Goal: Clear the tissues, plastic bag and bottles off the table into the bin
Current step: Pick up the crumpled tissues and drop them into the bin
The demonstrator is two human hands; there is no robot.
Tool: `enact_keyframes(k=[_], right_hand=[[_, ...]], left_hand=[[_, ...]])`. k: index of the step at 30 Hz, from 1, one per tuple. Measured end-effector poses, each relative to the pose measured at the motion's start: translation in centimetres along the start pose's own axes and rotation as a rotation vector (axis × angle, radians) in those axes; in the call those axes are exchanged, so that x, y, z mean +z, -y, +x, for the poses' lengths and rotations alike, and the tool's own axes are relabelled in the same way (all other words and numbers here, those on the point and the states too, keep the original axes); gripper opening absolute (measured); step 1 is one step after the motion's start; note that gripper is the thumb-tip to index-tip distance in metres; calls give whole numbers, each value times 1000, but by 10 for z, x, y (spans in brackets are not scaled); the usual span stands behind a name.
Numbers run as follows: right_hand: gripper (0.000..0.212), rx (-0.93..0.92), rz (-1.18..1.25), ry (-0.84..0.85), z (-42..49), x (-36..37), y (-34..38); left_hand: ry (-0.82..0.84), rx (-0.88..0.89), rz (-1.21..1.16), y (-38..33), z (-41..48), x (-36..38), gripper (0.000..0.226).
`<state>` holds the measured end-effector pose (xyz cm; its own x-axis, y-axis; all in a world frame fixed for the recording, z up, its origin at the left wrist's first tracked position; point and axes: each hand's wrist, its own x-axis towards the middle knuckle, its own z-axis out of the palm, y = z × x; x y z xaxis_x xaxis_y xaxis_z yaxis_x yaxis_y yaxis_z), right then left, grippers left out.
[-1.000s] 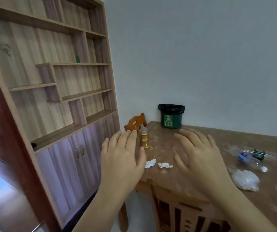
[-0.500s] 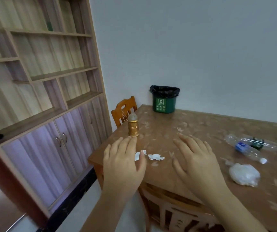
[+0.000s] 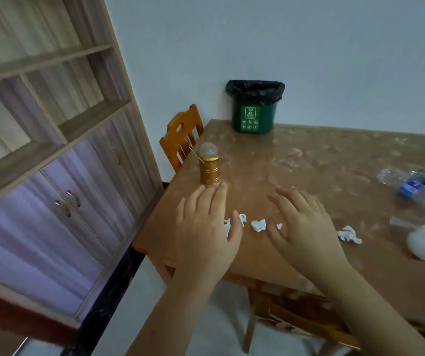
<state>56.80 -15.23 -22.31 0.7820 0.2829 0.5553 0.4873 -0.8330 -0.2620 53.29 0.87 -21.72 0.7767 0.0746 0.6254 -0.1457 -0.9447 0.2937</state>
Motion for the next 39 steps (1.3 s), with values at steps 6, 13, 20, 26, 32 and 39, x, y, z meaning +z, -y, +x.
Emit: enact_keyframes(k=[6, 13, 20, 26, 32, 39], right_hand=[[46, 100, 3, 83, 25, 60, -38], [39, 194, 45, 236, 39, 145, -92], [34, 338, 58, 411, 17, 213, -130], [35, 441, 89, 391, 7, 236, -136], [38, 508, 126, 393, -2, 251, -138], [30, 557, 97, 374, -1, 257, -134]], left_hand=[[147, -11, -85, 33, 21, 78, 46], [343, -191, -138, 67, 28, 173, 52], [524, -251, -191, 93, 10, 238, 53], [614, -319, -257, 100, 4, 266, 48], [688, -374, -273, 98, -1, 278, 47], [721, -391, -277, 101, -7, 283, 34]])
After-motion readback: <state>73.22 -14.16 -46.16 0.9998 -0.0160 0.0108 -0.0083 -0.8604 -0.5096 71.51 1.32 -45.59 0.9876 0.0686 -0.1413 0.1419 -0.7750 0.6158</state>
